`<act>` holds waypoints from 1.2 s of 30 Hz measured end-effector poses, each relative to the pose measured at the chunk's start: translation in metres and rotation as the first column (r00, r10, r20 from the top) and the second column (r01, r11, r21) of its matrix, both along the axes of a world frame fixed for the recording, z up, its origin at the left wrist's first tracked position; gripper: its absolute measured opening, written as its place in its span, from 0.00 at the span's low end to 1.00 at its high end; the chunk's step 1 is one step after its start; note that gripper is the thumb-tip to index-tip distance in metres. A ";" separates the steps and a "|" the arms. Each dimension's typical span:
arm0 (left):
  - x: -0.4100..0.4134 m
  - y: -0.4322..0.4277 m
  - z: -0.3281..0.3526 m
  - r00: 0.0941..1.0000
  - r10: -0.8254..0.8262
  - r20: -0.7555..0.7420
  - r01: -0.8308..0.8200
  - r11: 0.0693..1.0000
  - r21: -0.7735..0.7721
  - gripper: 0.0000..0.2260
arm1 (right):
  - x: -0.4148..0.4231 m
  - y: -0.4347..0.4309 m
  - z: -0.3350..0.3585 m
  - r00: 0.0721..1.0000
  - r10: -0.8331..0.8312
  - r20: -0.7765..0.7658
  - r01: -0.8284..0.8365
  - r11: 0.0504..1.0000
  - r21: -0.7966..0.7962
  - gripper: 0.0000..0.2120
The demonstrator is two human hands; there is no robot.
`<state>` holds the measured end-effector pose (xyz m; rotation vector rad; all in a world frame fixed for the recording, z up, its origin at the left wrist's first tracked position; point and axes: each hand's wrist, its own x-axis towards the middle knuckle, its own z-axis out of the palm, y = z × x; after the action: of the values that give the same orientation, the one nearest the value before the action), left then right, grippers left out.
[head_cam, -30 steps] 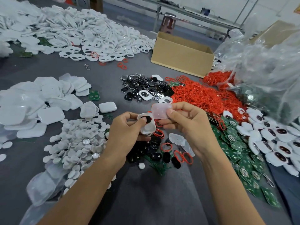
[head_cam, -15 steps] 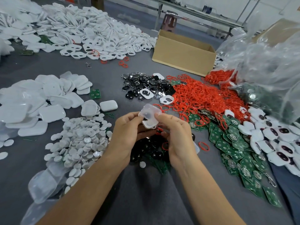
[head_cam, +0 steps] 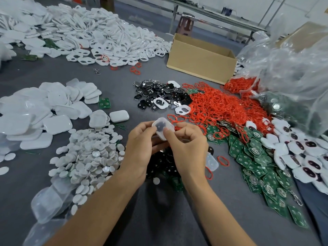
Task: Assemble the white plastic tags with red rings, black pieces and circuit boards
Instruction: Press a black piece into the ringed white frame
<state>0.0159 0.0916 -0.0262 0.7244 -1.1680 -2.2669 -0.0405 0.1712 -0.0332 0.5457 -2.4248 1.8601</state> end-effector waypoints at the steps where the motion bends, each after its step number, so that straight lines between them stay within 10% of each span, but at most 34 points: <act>1: 0.000 0.000 0.000 1.000 0.004 0.000 -0.004 1.000 0.001 0.09 | 0.000 0.000 -0.001 1.000 0.007 0.008 -0.007 1.000 -0.006 0.12; 20: 0.001 -0.002 -0.004 1.000 0.003 0.028 -0.001 0.999 -0.044 0.06 | -0.007 0.002 -0.001 0.999 0.016 0.044 -0.019 0.996 0.082 0.20; 26: 0.002 -0.004 -0.001 1.000 -0.018 0.010 0.018 0.999 -0.044 0.09 | -0.014 0.008 0.008 0.983 0.123 0.136 -0.121 0.992 -0.023 0.02; 36: 0.003 -0.004 -0.002 0.995 -0.095 -0.001 0.095 0.995 -0.032 0.11 | -0.019 0.012 0.012 0.976 0.170 0.135 -0.174 0.985 0.018 0.02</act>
<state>0.0191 0.0872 -0.0279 0.6672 -1.2592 -2.3204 -0.0594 0.1832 -0.0209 0.6756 -2.5685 1.9888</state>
